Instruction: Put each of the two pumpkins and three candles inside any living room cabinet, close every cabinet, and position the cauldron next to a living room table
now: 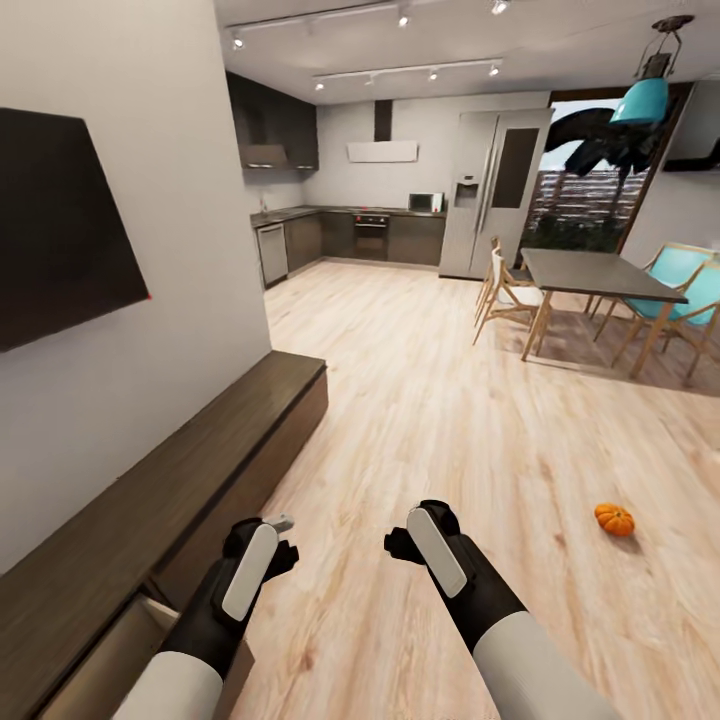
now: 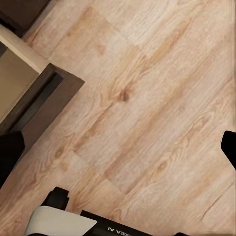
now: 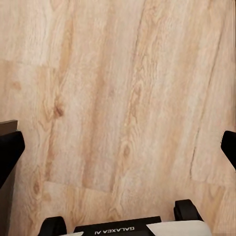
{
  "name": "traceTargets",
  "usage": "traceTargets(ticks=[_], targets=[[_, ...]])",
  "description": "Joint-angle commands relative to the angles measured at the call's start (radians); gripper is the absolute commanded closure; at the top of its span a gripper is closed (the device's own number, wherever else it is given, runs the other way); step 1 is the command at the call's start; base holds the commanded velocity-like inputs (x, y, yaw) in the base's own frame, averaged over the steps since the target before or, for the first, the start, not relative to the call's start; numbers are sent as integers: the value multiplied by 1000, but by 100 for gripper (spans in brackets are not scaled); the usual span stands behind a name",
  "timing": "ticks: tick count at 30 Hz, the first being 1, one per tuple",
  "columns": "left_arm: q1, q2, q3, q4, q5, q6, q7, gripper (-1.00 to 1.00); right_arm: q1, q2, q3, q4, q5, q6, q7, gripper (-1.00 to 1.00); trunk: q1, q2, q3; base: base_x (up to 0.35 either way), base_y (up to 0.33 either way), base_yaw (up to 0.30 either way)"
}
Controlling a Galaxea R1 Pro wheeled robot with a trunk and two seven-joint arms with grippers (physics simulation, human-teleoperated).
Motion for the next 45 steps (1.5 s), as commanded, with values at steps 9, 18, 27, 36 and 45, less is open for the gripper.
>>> traceTargets(ticks=[9,18,27,36,45], targets=[[0,0,-1,0,0,0,0,-100,0,0,0,0,1,-1,0,-100,0,0,0,0,0,-279],[0,0,-4,-1,-1,-3,0,-100,0,0,0,0,1,-1,0,-100,0,0,0,0,0,-279],[0,1,-8,0,-5,-46,-1,-100,0,0,-9,0,-1,-1,-7,-100,0,0,0,0,0,-279],[10,5,-10,76,-11,-96,-2,-100,11,-68,-15,71,-5,-35,-13,-100,0,0,0,19,0,-279],[19,85,-18,589,-19,-481,-34,-100,107,-251,-10,398,-8,-379,46,-100,0,0,0,160,0,-202]])
